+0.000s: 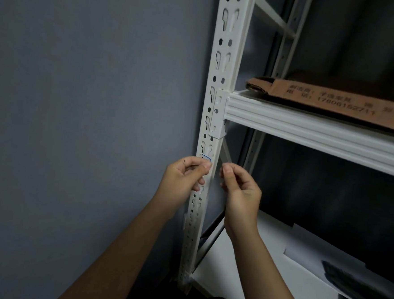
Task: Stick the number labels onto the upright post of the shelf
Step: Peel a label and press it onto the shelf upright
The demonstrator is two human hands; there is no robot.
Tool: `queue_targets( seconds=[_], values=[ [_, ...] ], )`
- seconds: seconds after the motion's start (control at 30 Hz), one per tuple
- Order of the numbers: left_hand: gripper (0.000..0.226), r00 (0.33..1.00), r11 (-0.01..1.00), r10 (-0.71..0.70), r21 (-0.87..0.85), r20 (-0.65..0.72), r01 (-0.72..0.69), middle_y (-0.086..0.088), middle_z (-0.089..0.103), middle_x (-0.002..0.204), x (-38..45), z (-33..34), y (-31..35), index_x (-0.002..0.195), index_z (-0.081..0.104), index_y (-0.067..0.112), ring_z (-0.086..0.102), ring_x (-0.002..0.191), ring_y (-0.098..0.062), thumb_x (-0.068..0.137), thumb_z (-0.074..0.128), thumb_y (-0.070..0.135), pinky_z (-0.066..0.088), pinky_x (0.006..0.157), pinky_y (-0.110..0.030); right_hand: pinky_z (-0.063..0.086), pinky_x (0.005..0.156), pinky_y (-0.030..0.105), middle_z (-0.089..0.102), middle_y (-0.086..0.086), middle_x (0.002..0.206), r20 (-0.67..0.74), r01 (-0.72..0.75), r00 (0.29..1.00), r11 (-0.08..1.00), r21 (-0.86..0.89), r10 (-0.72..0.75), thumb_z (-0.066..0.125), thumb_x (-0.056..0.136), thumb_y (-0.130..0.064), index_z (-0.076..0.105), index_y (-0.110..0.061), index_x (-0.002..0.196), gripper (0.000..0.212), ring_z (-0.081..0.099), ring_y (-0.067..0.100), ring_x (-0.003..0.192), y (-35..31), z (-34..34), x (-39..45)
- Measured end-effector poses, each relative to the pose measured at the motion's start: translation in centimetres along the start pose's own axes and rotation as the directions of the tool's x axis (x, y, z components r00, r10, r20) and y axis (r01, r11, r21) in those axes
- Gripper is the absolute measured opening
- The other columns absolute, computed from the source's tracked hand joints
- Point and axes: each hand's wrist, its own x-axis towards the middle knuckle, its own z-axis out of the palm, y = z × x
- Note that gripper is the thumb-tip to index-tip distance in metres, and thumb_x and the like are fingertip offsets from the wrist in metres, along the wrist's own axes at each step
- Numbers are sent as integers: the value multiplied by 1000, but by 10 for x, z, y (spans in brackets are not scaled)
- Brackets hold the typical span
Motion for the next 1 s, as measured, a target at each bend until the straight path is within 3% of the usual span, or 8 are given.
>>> queue_targets(
  seconds=[0.27,0.57,0.8,0.9,1.0],
  values=[
    [7,1000,997,0,-82,23,1,8,62,65,-6,7,2,90,64,13,55,57,-1,91,57,10,46,53,-15,49,70,16,70,-4,78,159,-183,974,974,132,161,50,96,-6,70,-13,92,21,60,6,77,-7,-3,-2],
    [5,998,992,60,-110,-29,-63,4,63,73,-3,12,32,89,64,16,55,60,-4,90,60,13,46,56,-16,55,71,15,73,4,78,179,-227,967,927,300,179,62,86,1,71,-5,92,13,67,8,71,-42,5,3],
    [8,982,979,189,-73,-28,-190,7,62,72,8,24,86,86,63,18,53,58,-4,90,60,12,47,57,-18,52,65,18,70,2,74,170,-77,985,966,247,35,70,81,-1,69,-5,83,5,63,9,68,-96,17,14],
    [10,965,963,263,-54,0,-263,9,62,68,13,37,115,86,63,18,53,55,-2,91,59,10,45,55,-17,48,56,16,66,2,69,134,59,988,988,145,-79,73,79,-5,66,-5,77,8,61,8,62,-130,17,19],
    [14,939,940,341,-27,36,-340,11,63,63,17,58,147,83,63,20,54,55,0,91,58,10,46,55,-16,48,57,15,68,-2,69,99,220,971,975,2,-219,70,84,-6,70,-9,79,5,64,6,65,-167,10,29]
  ],
)
